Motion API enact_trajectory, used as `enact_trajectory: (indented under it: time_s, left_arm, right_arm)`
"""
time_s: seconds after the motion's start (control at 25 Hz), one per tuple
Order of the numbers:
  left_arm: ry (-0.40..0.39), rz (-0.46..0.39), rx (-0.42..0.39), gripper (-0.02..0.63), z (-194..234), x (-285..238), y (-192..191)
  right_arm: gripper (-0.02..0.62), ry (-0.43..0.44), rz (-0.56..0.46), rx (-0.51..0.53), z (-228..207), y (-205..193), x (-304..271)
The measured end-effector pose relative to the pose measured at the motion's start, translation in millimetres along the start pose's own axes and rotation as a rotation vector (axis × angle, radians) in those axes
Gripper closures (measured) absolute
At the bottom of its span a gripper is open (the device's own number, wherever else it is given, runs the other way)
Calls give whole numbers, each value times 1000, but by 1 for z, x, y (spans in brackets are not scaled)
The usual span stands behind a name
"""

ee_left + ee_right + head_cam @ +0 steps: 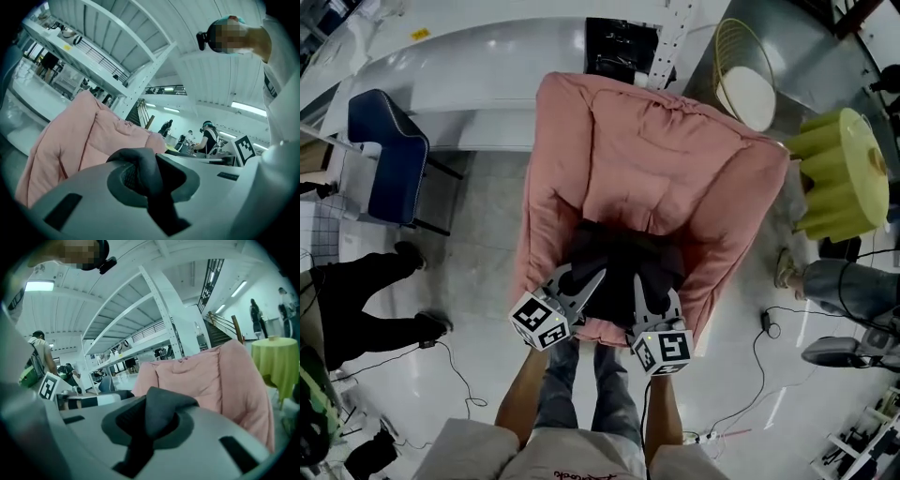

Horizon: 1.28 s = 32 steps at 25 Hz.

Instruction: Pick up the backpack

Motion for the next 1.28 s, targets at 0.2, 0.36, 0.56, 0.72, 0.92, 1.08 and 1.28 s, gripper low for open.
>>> enact_trajectory:
  time_s: [0.2,0.36,0.56,0.72,0.92,1.08,1.28]
  left_arm:
    - [23,-3,42,552,-25,11,10]
    - [44,-12,38,552,-42,17,25]
    - [55,-1,27,552,-76,30,39]
    - [65,-34,-11,554,-96,34,66]
    - [59,-72,-98,554,-134,35,118]
    - [34,-127,-170,554,-171,36,167]
    - [16,-181,-267,554,-210,45,209]
  right_arm:
    - [538,4,15,-26,7,9,27]
    - [538,14,1,-54,11,25,41]
    - [538,13,-6,-91,21,41,74]
    - [540,36,-35,-81,27,70,88]
    - [540,60,-96,-46,34,129,111]
    - [540,72,-171,13,43,185,134]
    - [540,102,-235,69,53,235,159]
Point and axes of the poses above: the fingertips, and each gripper's own axes: x backward along the fingers, z to its left, y out of its top, the point moved 1 cm from there along x, backward along the fingers
